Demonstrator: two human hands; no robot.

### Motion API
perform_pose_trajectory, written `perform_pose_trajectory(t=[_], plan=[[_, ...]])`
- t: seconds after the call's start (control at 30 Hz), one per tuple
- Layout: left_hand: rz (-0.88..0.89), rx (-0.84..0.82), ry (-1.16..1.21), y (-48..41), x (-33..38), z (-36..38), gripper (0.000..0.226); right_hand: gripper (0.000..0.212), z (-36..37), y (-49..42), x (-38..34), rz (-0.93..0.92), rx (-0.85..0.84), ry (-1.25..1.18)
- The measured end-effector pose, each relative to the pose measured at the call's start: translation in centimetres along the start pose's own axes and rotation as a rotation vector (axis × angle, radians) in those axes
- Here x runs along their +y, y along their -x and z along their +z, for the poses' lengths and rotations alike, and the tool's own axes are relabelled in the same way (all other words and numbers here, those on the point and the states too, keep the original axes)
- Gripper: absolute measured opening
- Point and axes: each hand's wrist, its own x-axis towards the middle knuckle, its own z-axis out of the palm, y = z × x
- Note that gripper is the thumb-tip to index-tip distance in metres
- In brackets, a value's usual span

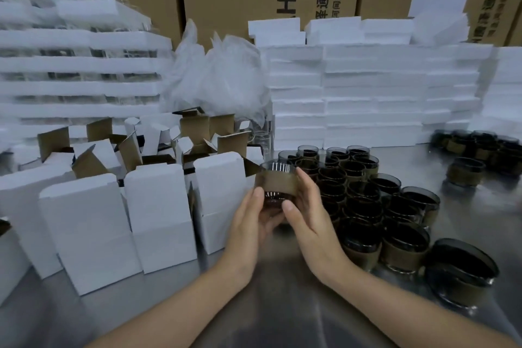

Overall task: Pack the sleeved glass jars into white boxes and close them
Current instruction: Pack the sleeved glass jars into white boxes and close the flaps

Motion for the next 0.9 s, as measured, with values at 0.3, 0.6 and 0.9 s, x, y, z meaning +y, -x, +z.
perform_pose_trajectory(t=[0.3, 0.6, 0.9], plan=[[0.062, -0.039, -0.204, -0.4, -1.1, -0.6, 0.053, 0.064, -1.1, -1.6, 1.9, 0.222, -0.159, -0.335], [0.137, -0.07, -0.193, -0.2, -0.6, -0.4, 0.05, 0.059, -1.7, -1.4, 1.3, 0.207, -0.123, -0.342], [0.036, -0.049, -0.182, -0.2, -0.5, -0.7, 0.054, 0.058, -2.0, -1.2, 1.6, 0.112, -0.177, -0.143]])
